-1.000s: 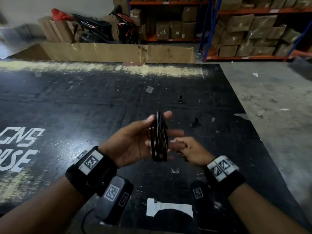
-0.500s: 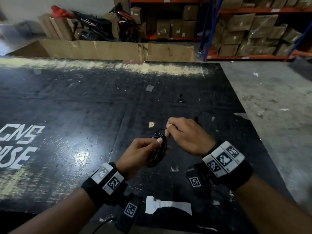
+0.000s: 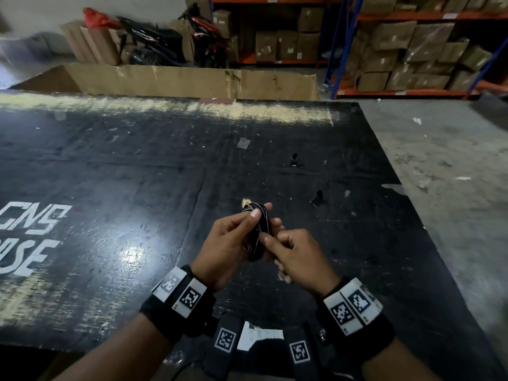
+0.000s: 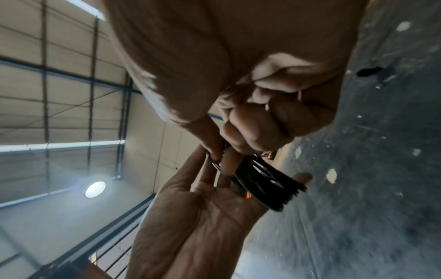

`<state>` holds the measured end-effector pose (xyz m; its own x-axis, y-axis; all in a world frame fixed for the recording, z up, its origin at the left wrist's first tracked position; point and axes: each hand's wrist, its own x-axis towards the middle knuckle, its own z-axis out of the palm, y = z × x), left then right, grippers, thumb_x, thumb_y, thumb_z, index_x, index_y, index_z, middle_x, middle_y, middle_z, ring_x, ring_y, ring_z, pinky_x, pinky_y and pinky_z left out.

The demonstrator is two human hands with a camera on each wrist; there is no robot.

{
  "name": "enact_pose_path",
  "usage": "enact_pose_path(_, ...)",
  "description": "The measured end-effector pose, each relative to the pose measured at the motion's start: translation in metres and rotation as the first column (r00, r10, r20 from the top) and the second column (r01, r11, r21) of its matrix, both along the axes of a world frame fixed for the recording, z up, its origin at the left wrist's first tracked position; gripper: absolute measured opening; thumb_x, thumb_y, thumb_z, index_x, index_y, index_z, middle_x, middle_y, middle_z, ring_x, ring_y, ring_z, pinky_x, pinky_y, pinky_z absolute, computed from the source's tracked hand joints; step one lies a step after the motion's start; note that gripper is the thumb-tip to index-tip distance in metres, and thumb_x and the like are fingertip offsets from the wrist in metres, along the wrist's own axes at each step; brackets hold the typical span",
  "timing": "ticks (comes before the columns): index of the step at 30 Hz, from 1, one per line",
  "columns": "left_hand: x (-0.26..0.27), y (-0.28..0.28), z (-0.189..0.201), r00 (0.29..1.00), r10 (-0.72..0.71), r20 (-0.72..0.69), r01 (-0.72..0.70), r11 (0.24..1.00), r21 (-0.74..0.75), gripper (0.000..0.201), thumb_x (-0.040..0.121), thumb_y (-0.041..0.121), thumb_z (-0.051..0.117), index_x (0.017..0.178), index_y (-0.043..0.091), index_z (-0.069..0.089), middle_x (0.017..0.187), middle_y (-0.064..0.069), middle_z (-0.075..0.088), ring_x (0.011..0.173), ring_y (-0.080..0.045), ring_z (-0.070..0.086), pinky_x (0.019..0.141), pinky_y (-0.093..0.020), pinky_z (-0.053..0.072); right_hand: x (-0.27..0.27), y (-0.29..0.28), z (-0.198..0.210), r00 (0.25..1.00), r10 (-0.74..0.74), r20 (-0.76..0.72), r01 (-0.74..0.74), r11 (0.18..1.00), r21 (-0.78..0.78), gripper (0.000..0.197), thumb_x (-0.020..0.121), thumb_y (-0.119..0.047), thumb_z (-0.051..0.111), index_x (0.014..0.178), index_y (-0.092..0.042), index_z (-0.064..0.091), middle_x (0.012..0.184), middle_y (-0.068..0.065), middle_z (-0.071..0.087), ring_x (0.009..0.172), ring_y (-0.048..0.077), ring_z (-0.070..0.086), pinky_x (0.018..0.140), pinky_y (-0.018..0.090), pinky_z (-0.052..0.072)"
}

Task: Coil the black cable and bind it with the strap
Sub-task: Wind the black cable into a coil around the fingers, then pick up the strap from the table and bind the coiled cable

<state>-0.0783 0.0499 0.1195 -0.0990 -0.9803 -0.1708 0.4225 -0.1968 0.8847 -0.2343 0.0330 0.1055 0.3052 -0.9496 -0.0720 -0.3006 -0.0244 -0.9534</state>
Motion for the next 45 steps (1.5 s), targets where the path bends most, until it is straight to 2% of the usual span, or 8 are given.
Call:
enact_pose_path(4, 0.001, -0.003, -0.006, 0.992, -0.020, 0.125, 0.027, 0.998, -0.060, 0.036, 0.100, 0.029, 0.056, 0.127, 0.011, 0.071, 0.106, -0.018, 0.076, 0.107, -0.033, 0.075, 0.065, -0.035, 0.059, -0.004, 0.008, 0.003, 0.995, 0.019, -0.096, -0.026, 0.997, -0.066, 0.052, 0.093, -0.043, 0.068, 0.048, -0.018, 0.067, 0.036, -0.006, 0.054, 0.035, 0.004, 0.051, 0.052, 0.028, 0.042)
enact_pose_path(10, 0.019, -0.013, -0.002, 0.941, -0.154, 0.301, 0.195, 0.974, -0.113, 0.042, 0.101, 0.033, 0.050, 0.119, 0.003, 0.072, 0.077, -0.001, 0.064, 0.068, -0.014, 0.062, 0.065, -0.025, 0.048, -0.028, -0.003, 0.016, 0.983, -0.172, -0.070, 0.134, 0.917, -0.375, 0.029, 0.088, -0.028, 0.075, 0.069, -0.018, 0.056, 0.059, -0.010, 0.054, 0.055, 0.003, 0.049, 0.055, 0.015, 0.038)
enact_pose_path(16, 0.021, -0.010, 0.007, 0.797, -0.475, 0.372, 0.552, 0.824, -0.131, 0.039, 0.108, 0.022, 0.043, 0.081, 0.018, 0.071, 0.065, 0.005, 0.052, 0.059, -0.019, 0.033, 0.060, -0.038, 0.028, -0.039, -0.009, 0.037, 0.911, 0.318, -0.262, -0.404, 0.818, -0.410, 0.065, 0.088, -0.009, 0.071, 0.147, -0.027, 0.050, 0.149, -0.012, 0.054, 0.140, 0.003, 0.048, 0.117, 0.030, 0.042)
enact_pose_path(19, 0.023, -0.012, 0.009, 0.729, -0.473, 0.494, 0.583, 0.808, -0.087, 0.039, 0.105, 0.027, 0.047, 0.074, 0.013, 0.066, 0.060, 0.011, 0.051, 0.053, -0.010, 0.037, 0.057, -0.029, 0.027, -0.042, -0.010, 0.030, 0.926, 0.343, -0.160, -0.378, 0.853, -0.360, 0.050, 0.088, -0.015, 0.078, 0.135, -0.023, 0.065, 0.132, -0.010, 0.071, 0.122, 0.000, 0.065, 0.106, 0.033, 0.054)
enact_pose_path(25, 0.016, -0.012, 0.014, 0.705, -0.475, 0.526, 0.584, 0.810, -0.052, 0.042, 0.110, 0.021, 0.033, 0.126, -0.009, 0.057, 0.060, 0.015, 0.047, 0.053, 0.000, 0.040, 0.054, -0.020, 0.033, -0.046, -0.005, 0.002, 0.973, 0.149, 0.177, -0.088, 0.946, -0.312, 0.031, 0.079, -0.008, 0.083, 0.110, -0.009, 0.080, 0.100, 0.003, 0.082, 0.094, 0.013, 0.078, 0.084, 0.025, 0.061)
enact_pose_path(31, 0.015, -0.014, 0.014, 0.678, -0.444, 0.586, 0.606, 0.789, -0.104, 0.042, 0.110, 0.026, 0.030, 0.103, -0.001, 0.061, 0.068, 0.015, 0.042, 0.061, -0.005, 0.040, 0.061, -0.021, 0.037, -0.050, -0.007, -0.010, 0.844, -0.030, 0.535, 0.125, 0.982, -0.141, 0.027, 0.072, -0.007, 0.080, 0.099, -0.006, 0.080, 0.088, 0.004, 0.083, 0.072, 0.012, 0.075, 0.068, 0.019, 0.059)
enact_pose_path(39, 0.001, -0.015, -0.003, 0.598, -0.316, 0.736, 0.585, 0.801, -0.131, 0.044, 0.107, 0.034, 0.038, 0.101, -0.007, 0.054, 0.078, 0.003, 0.046, 0.065, -0.007, 0.042, 0.060, -0.023, 0.040, -0.058, -0.003, -0.021, 0.881, -0.027, 0.472, 0.110, 0.983, -0.150, 0.031, 0.072, -0.008, 0.082, 0.101, 0.002, 0.079, 0.096, 0.009, 0.083, 0.084, 0.016, 0.079, 0.076, 0.021, 0.060)
enact_pose_path(45, -0.006, -0.023, -0.013, 0.819, -0.517, 0.251, 0.520, 0.852, 0.058, 0.036, 0.104, 0.031, 0.046, 0.080, 0.010, 0.062, 0.060, 0.006, 0.036, 0.056, -0.012, 0.039, 0.059, -0.024, 0.034, -0.057, -0.008, -0.024, 0.788, -0.163, 0.594, 0.223, 0.974, -0.028, 0.021, 0.066, -0.004, 0.082, 0.087, -0.001, 0.081, 0.075, 0.010, 0.080, 0.060, 0.016, 0.072, 0.063, 0.020, 0.058)
